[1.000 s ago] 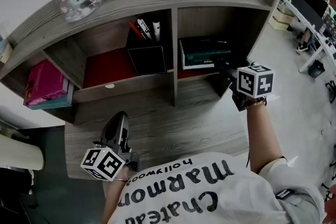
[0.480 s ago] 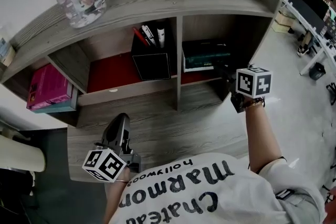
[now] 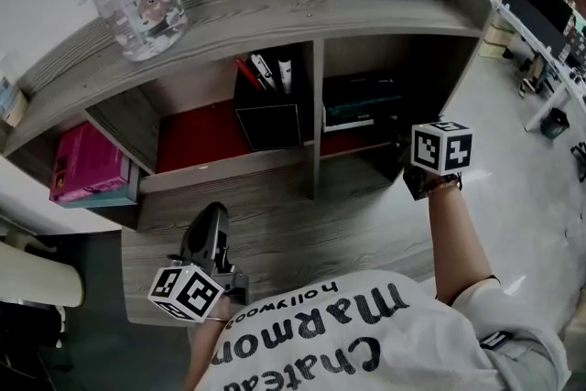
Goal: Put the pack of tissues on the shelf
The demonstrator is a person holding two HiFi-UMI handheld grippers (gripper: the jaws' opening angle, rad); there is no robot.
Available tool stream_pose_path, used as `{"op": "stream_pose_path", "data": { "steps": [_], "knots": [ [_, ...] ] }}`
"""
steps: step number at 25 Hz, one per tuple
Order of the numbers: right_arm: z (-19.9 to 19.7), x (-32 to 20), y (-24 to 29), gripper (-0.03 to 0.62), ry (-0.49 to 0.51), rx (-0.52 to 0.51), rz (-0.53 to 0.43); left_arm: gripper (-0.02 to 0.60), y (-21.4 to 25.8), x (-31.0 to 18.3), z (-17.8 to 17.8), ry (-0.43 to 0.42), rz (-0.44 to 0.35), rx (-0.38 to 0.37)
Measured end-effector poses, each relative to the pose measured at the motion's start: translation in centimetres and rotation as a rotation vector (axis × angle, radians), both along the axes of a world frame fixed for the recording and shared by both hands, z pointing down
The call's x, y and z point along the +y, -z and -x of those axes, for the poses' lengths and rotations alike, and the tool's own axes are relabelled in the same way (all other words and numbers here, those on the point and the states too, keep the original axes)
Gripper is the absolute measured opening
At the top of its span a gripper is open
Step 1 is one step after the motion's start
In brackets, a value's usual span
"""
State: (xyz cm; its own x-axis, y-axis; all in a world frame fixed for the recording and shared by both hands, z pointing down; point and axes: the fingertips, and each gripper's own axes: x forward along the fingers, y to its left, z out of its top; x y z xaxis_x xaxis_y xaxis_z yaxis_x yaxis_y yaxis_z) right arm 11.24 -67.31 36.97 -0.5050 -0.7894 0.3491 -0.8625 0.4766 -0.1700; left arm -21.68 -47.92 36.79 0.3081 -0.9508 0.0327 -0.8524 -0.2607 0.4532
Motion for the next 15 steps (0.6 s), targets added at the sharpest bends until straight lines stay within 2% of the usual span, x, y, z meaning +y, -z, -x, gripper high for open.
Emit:
{"op": "stream_pose_path", "data": {
  "steps": [15],
  "knots": [
    [0.13, -0.12, -0.28, 0.337, -0.015, -0.017, 0.019, 0.021, -0.79, -0.4, 0.64, -0.008, 0.012, 0.016]
  ]
}}
